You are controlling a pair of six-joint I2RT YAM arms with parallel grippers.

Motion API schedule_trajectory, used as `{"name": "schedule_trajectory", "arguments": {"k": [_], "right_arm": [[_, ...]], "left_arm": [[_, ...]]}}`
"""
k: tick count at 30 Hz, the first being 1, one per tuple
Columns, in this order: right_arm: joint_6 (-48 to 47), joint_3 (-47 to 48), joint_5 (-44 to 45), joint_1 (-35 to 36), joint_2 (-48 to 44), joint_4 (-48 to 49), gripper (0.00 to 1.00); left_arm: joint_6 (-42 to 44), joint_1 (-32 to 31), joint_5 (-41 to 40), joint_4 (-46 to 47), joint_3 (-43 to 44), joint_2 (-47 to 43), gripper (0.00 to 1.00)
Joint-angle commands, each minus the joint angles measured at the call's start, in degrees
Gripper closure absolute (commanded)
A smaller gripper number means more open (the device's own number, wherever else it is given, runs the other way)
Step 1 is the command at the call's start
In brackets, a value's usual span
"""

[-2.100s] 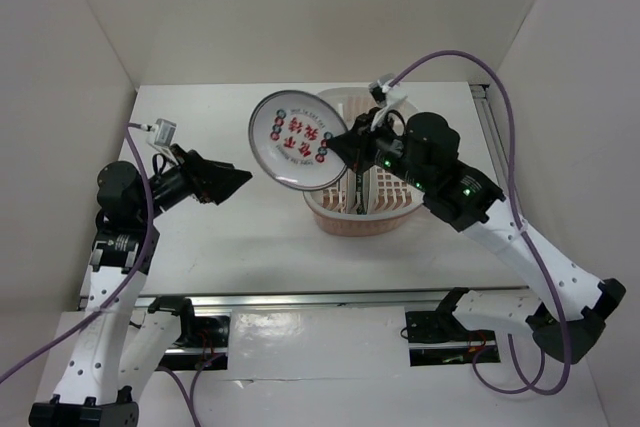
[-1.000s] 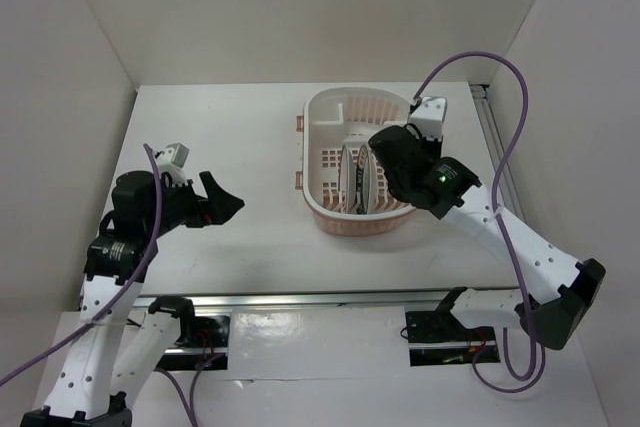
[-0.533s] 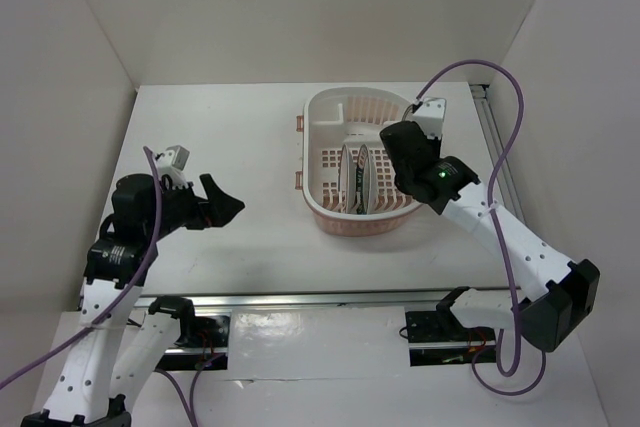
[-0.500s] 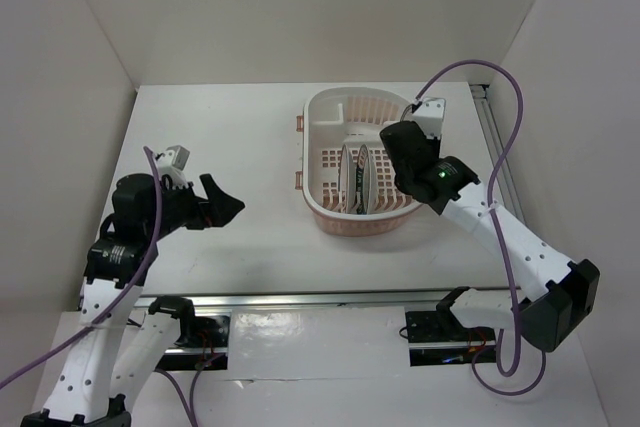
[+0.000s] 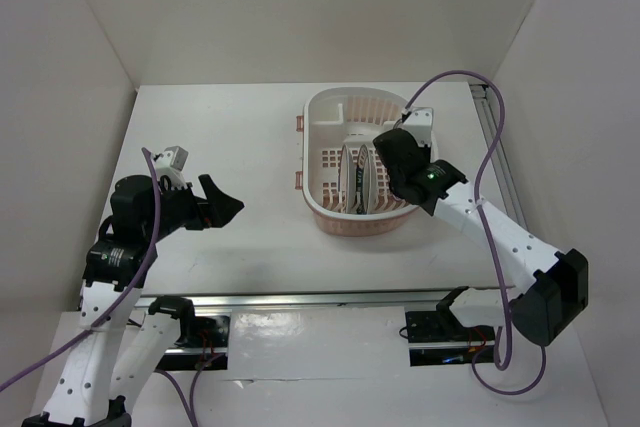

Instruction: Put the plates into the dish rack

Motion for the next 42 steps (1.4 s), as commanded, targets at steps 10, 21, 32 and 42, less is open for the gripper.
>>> {"name": "schedule_trajectory", "arguments": {"k": [10, 21, 32, 42], "right_arm": [[2.8, -0.6, -0.7, 0.2, 1.4, 5.5, 1.00], [3.9, -2.2, -1.9, 0.7, 2.5, 5.5, 1.00], [5.0, -2.2, -1.3, 2.4, 2.5, 5.0, 1.00], [6.7, -2.7, 0.0, 4.0, 3.6, 3.4, 1.00]], "left_arm": [[1.1, -0.3, -0.7, 2.4, 0.0, -0.6, 0.00], [1.1, -0.3, -0.7, 2.4, -0.5, -0.6, 0.00], [1.1, -0.3, -0.7, 2.4, -0.5, -0.6, 0.00], [1.1, -0.3, -0.7, 2.4, -0.5, -0.6, 0.00]]}}
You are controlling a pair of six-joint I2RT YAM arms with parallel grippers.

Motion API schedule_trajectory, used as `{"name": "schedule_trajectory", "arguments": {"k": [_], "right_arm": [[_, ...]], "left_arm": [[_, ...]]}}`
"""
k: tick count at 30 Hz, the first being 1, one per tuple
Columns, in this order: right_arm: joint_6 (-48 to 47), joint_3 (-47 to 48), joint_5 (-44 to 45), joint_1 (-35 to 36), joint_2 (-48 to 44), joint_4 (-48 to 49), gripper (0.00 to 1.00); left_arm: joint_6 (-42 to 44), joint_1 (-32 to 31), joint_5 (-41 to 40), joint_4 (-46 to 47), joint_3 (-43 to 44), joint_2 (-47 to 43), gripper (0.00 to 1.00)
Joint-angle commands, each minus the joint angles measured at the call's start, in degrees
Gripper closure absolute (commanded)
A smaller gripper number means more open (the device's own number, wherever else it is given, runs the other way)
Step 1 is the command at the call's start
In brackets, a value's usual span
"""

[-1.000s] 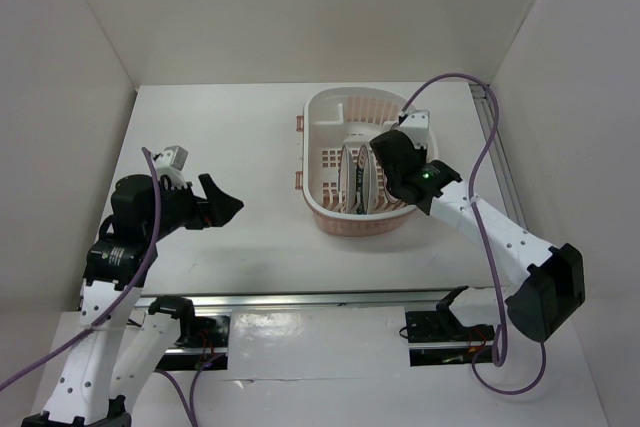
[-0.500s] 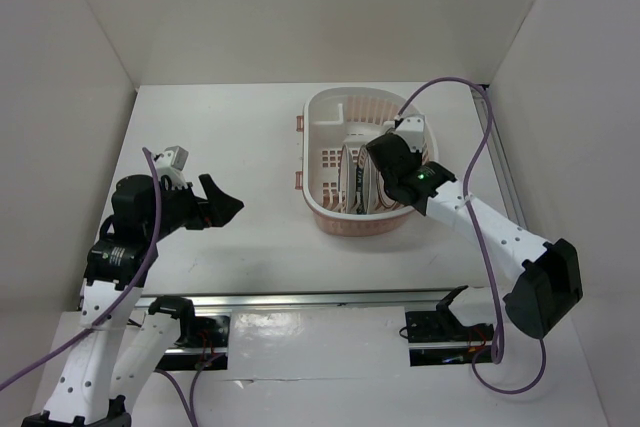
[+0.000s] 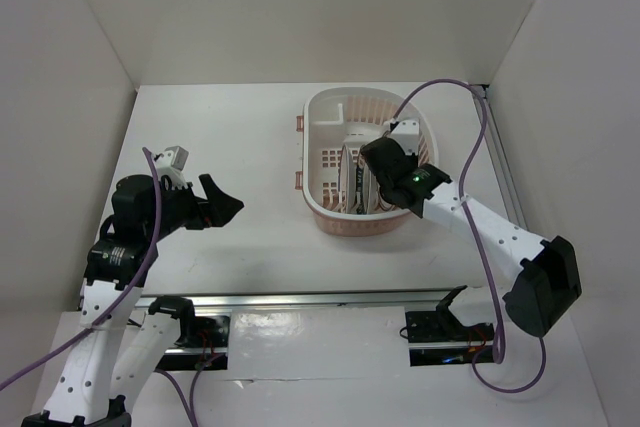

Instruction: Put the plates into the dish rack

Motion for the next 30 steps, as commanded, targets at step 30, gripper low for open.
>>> {"name": "schedule_trajectory", "arguments": {"k": [30], "right_arm": [[4.4, 0.6, 4.3, 3.3, 3.3, -1.3, 0.96]], "left_arm": [[1.1, -0.8, 0.4, 2.2, -0.2, -0.6, 0.00]]}}
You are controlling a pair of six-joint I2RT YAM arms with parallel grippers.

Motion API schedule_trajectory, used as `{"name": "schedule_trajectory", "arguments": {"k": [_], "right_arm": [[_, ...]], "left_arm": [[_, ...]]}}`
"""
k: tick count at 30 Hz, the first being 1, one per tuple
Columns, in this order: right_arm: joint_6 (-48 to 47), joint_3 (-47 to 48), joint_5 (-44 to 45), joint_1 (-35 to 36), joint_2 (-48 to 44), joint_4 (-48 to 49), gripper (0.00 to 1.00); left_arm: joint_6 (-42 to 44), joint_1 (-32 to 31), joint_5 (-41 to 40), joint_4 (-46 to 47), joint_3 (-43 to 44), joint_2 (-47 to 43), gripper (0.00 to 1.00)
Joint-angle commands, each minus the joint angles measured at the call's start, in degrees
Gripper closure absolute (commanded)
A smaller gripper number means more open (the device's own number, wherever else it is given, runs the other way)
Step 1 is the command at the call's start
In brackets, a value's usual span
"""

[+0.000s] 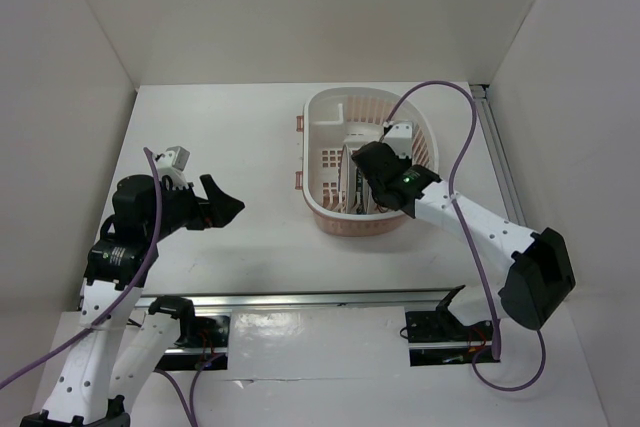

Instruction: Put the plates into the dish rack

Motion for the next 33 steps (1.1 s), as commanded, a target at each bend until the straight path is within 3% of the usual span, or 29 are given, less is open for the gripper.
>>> {"name": "schedule_trajectory", "arguments": {"k": [1, 17, 20, 22, 25, 33], "right_arm": [[2.1, 1.1, 1.6, 1.2, 0.7, -0.5, 0.96], [4.7, 2.7, 3.8, 3.4, 2.5, -4.2, 0.97], [5.7, 3.2, 3.8, 3.4, 3.0, -4.7, 0.94], [5.7, 3.2, 4.4, 3.9, 3.0, -5.3, 0.86], [6.3, 3.7, 4.4, 4.5, 3.0, -5.3, 0.86], [6.8, 4.3, 4.4, 4.5, 2.4, -6.5, 0.73]], "left_arm": [[1.1, -0.2, 0.4, 2.2, -0.2, -0.6, 0.00], [1.1, -0.2, 0.4, 2.2, -0.2, -0.6, 0.00], [1.1, -0.2, 0.4, 2.2, -0.2, -0.6, 0.00], [1.1, -0.2, 0.4, 2.2, -0.2, -0.6, 0.00], [1.1, -0.2, 0.4, 2.2, -0.2, -0.6, 0.00], [1.1, -0.2, 0.4, 2.2, -0.2, -0.6, 0.00]]}}
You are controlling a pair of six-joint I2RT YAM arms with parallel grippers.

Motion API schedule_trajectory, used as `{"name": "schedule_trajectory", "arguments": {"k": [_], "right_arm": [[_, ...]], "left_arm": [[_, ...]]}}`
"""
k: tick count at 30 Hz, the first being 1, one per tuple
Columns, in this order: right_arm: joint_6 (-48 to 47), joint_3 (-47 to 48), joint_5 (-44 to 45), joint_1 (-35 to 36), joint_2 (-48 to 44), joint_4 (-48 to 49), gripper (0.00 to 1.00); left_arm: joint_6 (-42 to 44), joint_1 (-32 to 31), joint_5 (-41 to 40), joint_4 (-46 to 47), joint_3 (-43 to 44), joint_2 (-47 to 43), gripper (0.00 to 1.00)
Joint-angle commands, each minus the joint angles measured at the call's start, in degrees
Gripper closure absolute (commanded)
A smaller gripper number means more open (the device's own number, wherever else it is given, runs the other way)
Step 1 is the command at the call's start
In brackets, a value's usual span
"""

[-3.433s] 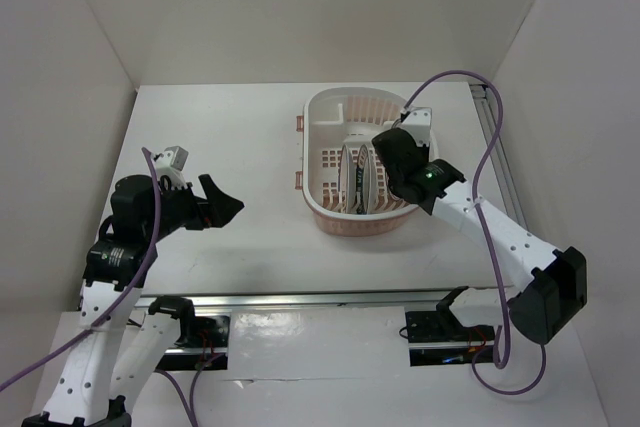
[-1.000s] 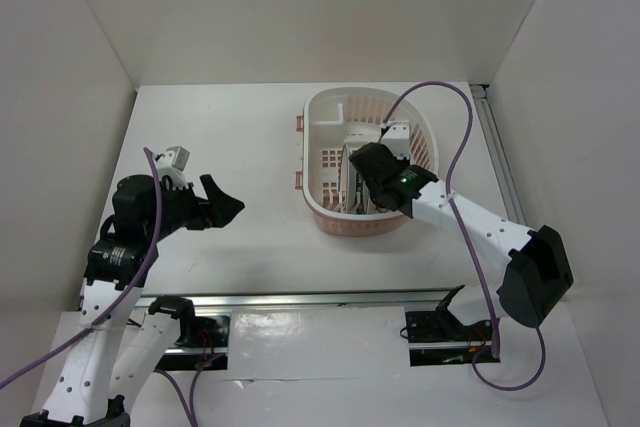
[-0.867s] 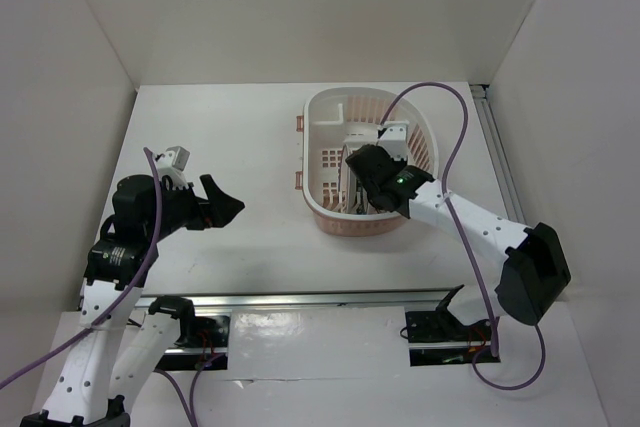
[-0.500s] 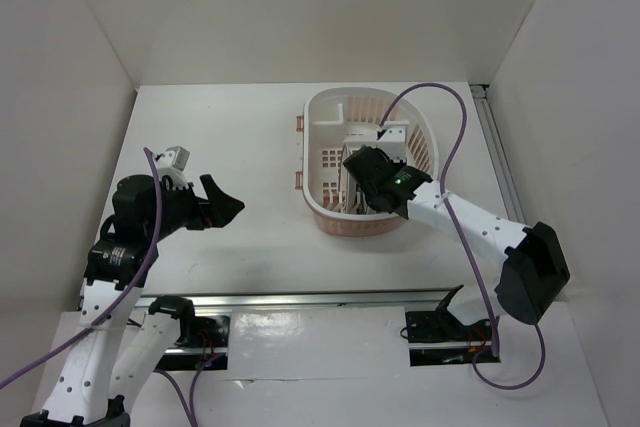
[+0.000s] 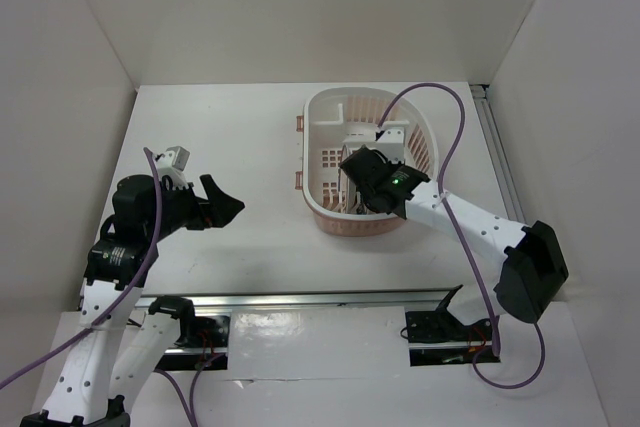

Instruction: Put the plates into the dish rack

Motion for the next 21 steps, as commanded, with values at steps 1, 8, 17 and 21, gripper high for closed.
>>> {"name": "schedule_trajectory", "arguments": {"k": [1, 8, 17, 21], "right_arm": [[1.7, 2.6, 1.7, 1.0, -0.4, -1.6, 0.73], [2.2, 3.1, 2.2, 1.1, -1.4, -2.1, 0.66], [2.2, 4.3, 1.7, 1.6, -4.2, -2.6, 0.61], [2.2, 5.5, 1.7, 2.1, -4.7, -3.2, 0.59]], "left_arm": [[1.1, -0.2, 0.4, 2.2, -0.2, -0.6, 0.00], [1.1, -0.2, 0.4, 2.2, -0.2, -0.6, 0.00], [1.1, -0.2, 0.4, 2.2, -0.2, -0.6, 0.00], [1.1, -0.2, 0.4, 2.2, -0.2, -0.6, 0.00]]}}
